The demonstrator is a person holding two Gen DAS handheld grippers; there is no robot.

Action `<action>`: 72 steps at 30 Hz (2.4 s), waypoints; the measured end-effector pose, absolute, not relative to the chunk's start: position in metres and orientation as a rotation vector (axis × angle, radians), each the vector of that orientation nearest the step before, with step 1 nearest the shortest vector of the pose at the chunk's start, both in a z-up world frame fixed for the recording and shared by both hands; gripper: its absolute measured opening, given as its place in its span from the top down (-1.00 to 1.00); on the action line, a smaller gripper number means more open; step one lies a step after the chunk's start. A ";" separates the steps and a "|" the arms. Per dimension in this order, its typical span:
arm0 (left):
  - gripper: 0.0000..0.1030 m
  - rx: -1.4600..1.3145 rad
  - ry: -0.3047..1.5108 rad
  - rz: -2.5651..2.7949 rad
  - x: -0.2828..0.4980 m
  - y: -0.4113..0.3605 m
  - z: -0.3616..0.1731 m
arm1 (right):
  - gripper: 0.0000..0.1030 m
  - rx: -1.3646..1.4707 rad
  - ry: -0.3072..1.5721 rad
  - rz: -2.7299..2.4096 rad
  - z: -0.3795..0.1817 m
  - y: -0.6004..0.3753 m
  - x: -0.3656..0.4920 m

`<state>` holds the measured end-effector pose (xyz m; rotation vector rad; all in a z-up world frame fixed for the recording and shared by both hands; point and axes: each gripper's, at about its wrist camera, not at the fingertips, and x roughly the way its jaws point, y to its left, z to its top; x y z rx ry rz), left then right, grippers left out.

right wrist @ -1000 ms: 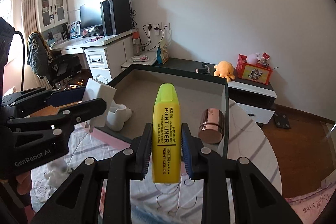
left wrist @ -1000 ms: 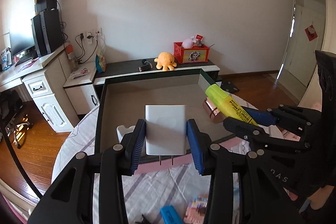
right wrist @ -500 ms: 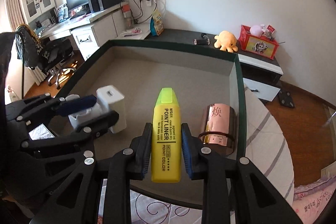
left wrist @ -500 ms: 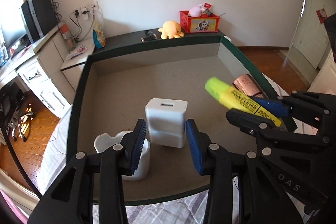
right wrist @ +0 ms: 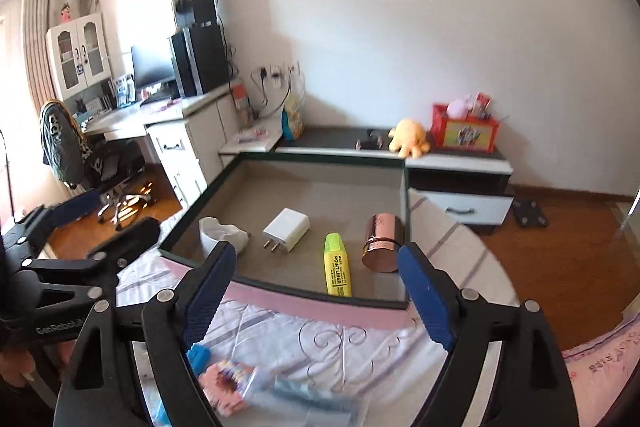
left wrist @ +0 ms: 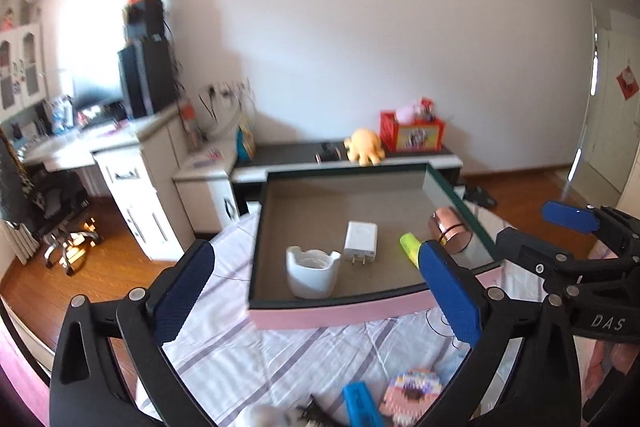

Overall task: Organize rigid objects
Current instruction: 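Withdraw both tools from the box back over the bed, then grasp the white lamp figure with left gripper while right grasps pig doll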

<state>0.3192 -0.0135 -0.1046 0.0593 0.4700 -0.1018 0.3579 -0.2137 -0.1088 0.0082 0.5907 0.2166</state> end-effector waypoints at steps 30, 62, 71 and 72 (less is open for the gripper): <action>-1.00 0.049 0.240 0.035 0.077 0.013 -0.054 | -1.00 -0.027 0.285 0.172 -0.054 -0.183 0.109; -1.00 0.021 0.522 -0.081 0.130 0.007 -0.144 | -1.00 -0.032 0.513 0.136 -0.131 -0.193 0.154; -1.00 -0.012 0.664 -0.069 0.167 0.017 -0.186 | -1.00 0.009 0.690 0.079 -0.196 -0.220 0.196; -1.00 -0.014 0.674 -0.063 0.171 0.019 -0.189 | -1.00 0.014 0.703 0.075 -0.200 -0.222 0.200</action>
